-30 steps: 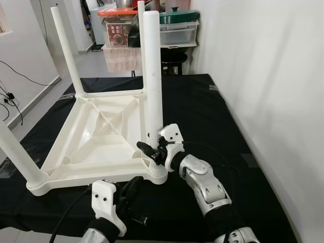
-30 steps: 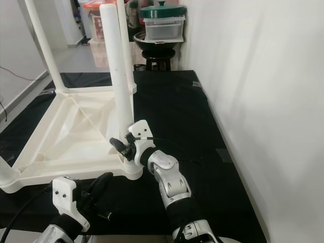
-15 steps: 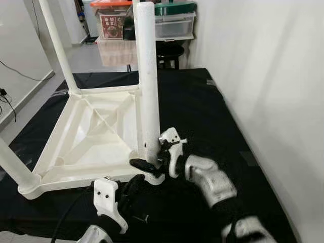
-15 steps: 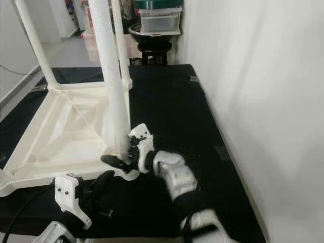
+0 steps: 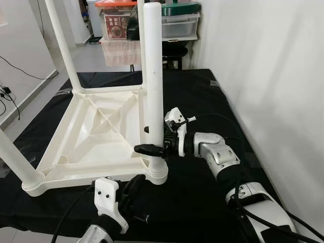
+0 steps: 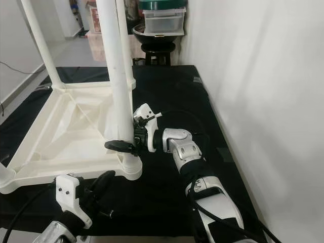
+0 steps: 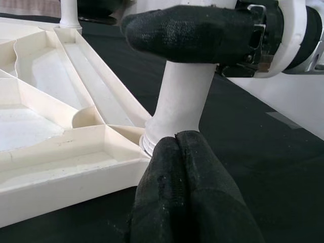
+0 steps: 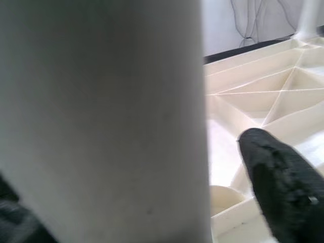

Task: Building children table

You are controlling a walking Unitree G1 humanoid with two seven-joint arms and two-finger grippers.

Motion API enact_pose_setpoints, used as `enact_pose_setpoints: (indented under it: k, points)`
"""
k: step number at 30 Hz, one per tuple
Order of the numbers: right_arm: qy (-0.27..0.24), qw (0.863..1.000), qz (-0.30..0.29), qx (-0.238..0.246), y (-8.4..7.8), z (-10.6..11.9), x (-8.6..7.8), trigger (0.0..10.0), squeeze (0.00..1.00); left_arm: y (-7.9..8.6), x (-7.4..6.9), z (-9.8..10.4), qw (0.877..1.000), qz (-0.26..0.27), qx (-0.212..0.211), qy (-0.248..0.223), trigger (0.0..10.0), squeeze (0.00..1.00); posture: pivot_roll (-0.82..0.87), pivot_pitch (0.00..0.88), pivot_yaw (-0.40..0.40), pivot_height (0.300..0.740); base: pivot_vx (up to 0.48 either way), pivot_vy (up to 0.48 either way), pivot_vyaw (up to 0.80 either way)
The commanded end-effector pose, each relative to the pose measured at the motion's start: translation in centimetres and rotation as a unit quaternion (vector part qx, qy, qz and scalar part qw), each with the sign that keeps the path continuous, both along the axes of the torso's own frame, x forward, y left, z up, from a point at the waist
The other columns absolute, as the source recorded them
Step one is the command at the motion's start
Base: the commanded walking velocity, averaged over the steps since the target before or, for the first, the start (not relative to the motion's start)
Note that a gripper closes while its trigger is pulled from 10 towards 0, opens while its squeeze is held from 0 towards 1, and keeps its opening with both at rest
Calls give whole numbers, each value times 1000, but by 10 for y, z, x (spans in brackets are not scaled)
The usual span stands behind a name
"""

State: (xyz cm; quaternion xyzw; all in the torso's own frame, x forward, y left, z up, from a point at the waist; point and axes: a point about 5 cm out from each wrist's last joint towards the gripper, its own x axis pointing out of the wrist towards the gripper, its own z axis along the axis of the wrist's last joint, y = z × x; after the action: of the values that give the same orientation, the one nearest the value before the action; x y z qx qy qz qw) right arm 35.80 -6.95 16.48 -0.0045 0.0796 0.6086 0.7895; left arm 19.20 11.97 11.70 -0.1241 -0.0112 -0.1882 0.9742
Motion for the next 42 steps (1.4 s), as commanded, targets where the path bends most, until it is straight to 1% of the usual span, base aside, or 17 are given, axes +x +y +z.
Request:
enact_pose_setpoints:
  k: [1,10,16,18,19,20,21,24,29,30,32,33,34,36,37,40,42]
  points:
    - [-5,999,31,13,4,7,1,0,0,1,-1,-6,1000,-1,3,13,10000,0,21,0,-16,740,0,0,0]
    - [-1,999,42,12,-1,3,1,0,0,1,-1,-5,1000,0,4,13,10000,0,18,0,-14,740,0,0,0]
    - [-2,1000,-24,1,-22,-13,1,0,0,1,-3,-4,1000,0,3,12,10000,0,19,0,-14,740,0,0,0]
    - [-35,977,-210,-20,-16,-29,2,0,0,3,-5,-4,1000,3,6,12,10000,0,19,0,-22,740,0,0,0]
    - [-35,977,-210,-20,-16,-29,2,0,0,3,-5,-4,1000,3,6,12,10000,0,19,0,-22,740,0,0,0]
    - [35,934,-355,25,-11,-46,-11,0,0,4,-6,-3,1000,5,8,12,10000,0,14,0,-20,740,0,0,0]
    - [-26,940,-341,3,-1,-42,-28,0,0,5,-6,-2,1000,4,9,12,10000,0,11,0,-8,740,0,0,0]
    - [-72,957,-282,-11,13,-31,-41,0,0,7,-6,-4,1000,-1,12,16,10000,0,0,0,-4,740,0,0,0]
    - [-4,960,-279,-34,19,-54,-36,0,0,8,-5,-3,1000,9,13,14,10000,0,7,0,3,740,0,0,0]
    - [-2,959,-281,-32,19,-54,-37,1608,0,9,-5,-2,1000,13,13,13,10000,0,13,0,3,740,0,0,0]
    - [-4,957,-287,-31,18,-52,-37,1608,0,10,-5,-2,1000,14,14,13,10000,0,12,0,4,740,0,0,0]
    - [3,952,-303,-29,18,-50,-39,10000,0,10,-5,-2,1000,12,15,13,10000,0,7,0,7,740,0,0,0]
    - [3,952,-303,-29,18,-50,-39,10000,0,10,-5,-2,1000,12,15,13,10000,0,7,0,7,740,0,0,0]
    - [14,952,-305,-24,18,-48,-41,10000,51,9,-5,-3,1000,8,14,14,10000,0,7,0,7,740,0,0,0]
    - [26,961,-274,-17,22,-44,-45,10000,1000,9,-5,-3,1000,3,14,15,10000,0,11,0,11,740,0,0,0]
    - [18,989,-145,11,30,-33,-48,10000,1000,8,-4,-3,1000,0,15,16,10000,0,21,0,11,740,0,0,0]
    - [8,994,-103,20,30,-28,-47,10000,1000,7,-4,-3,1000,0,15,16,10000,0,26,0,8,740,0,0,0]
